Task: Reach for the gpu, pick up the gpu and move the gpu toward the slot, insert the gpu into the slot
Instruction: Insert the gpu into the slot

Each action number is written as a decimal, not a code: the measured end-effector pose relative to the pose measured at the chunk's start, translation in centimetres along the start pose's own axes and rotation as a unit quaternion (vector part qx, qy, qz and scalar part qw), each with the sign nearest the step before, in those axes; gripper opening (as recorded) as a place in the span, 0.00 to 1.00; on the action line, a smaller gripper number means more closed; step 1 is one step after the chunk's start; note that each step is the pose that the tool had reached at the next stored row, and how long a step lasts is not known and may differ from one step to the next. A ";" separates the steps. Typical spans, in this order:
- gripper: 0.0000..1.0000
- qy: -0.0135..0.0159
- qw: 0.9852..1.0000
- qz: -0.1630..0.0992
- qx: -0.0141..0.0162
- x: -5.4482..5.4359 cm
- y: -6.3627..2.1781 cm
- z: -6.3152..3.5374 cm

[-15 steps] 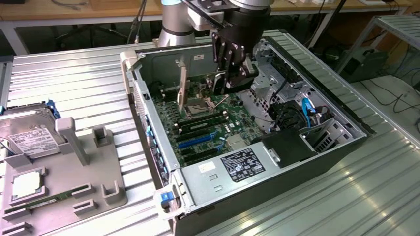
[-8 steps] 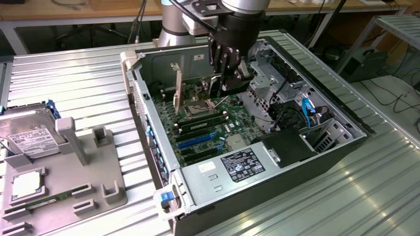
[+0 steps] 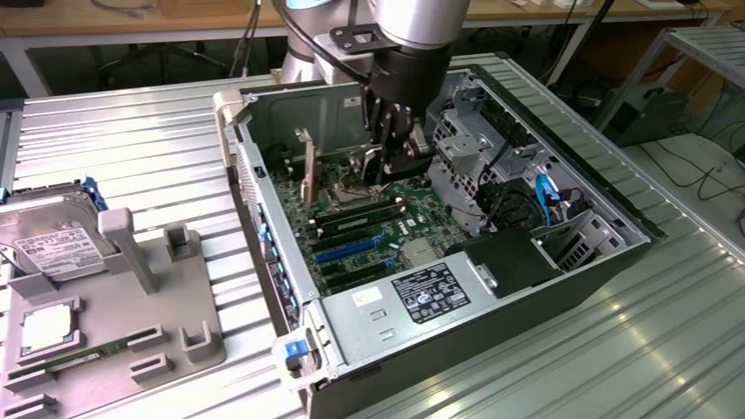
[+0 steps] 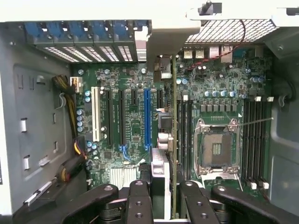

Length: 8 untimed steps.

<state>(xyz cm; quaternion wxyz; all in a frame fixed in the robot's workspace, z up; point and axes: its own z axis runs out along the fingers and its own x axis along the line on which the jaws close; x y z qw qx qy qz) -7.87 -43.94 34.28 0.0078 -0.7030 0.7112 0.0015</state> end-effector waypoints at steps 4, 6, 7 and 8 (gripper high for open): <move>0.28 0.000 1.000 0.001 0.000 -0.1 0.28 1.02; 0.28 0.000 1.000 0.004 0.000 -0.1 0.46 1.47; 0.28 0.000 1.000 0.006 0.000 -0.1 0.56 1.66; 0.28 0.000 1.000 0.007 0.000 -0.1 0.62 1.79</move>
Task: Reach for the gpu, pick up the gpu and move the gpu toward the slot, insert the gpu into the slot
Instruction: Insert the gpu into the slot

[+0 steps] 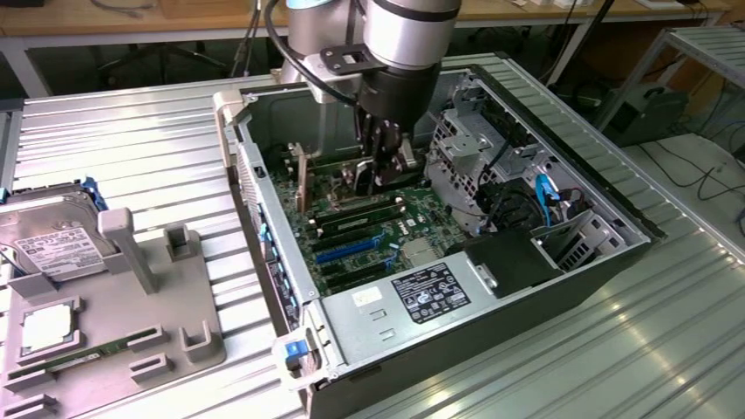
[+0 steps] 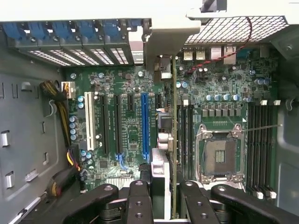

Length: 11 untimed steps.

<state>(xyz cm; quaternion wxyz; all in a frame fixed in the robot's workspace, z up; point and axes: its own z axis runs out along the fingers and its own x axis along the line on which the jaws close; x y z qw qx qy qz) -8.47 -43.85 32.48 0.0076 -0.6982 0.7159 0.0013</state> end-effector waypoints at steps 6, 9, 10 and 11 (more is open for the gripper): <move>0.28 0.000 1.000 0.000 0.000 0.6 0.07 0.27; 0.28 0.000 1.000 0.000 0.000 0.7 0.13 0.35; 0.28 0.000 1.000 0.000 0.000 0.7 0.19 0.41; 0.28 0.000 1.000 0.000 0.000 0.8 0.32 0.49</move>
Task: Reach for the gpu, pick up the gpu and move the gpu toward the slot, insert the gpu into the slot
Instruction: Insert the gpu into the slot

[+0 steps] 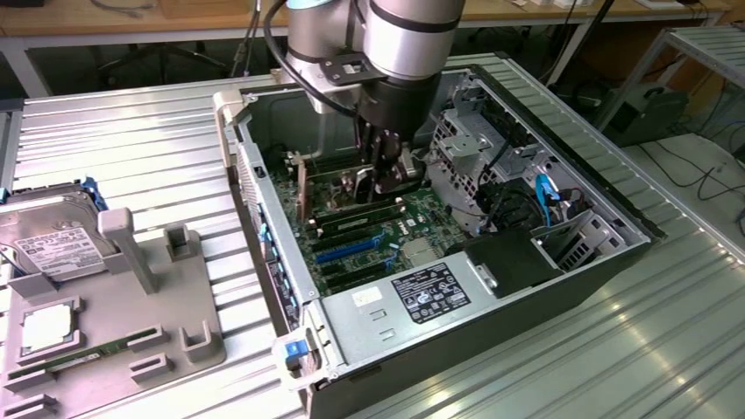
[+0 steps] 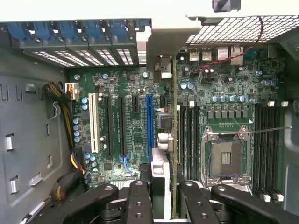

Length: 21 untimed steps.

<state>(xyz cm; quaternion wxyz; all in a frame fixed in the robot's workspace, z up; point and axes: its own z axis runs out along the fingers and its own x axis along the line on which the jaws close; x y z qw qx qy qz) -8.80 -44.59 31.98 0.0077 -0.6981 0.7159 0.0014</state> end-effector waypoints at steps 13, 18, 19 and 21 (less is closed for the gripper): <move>0.28 0.000 1.000 0.000 0.008 0.7 0.26 0.38; 0.28 0.000 1.000 0.000 0.005 1.2 0.61 3.24; 0.28 0.000 1.000 0.000 0.005 1.2 0.62 3.41; 0.28 0.000 1.000 0.000 0.006 1.2 0.64 3.61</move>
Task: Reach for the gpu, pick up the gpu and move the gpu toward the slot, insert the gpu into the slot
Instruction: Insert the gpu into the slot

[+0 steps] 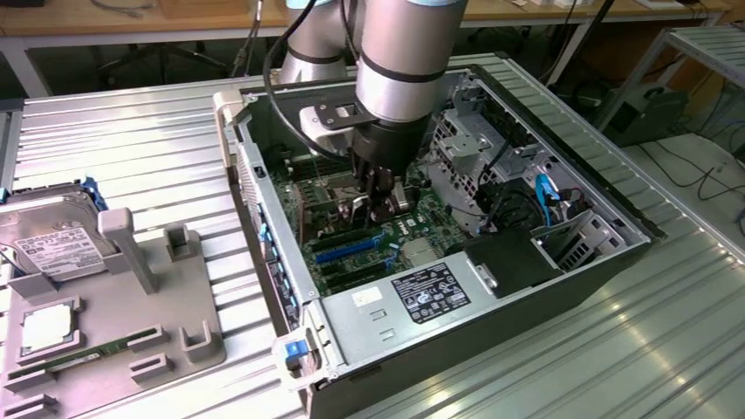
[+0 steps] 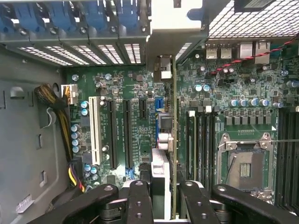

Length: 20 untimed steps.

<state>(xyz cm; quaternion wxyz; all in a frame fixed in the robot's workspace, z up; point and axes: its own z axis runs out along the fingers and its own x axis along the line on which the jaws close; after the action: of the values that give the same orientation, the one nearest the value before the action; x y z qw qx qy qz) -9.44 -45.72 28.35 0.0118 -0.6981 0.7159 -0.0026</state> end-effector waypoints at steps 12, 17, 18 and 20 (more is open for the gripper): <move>0.28 0.000 1.000 0.000 0.000 0.7 0.78 1.49; 0.28 0.000 1.000 0.000 -0.001 0.7 0.84 1.60; 0.28 0.000 1.000 0.000 -0.001 0.7 0.86 1.62; 0.28 0.000 1.000 0.000 -0.002 0.7 0.88 1.68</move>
<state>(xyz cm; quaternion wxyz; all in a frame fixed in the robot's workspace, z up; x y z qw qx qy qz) -10.30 -46.36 26.64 0.0106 -0.6981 0.7159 -0.0014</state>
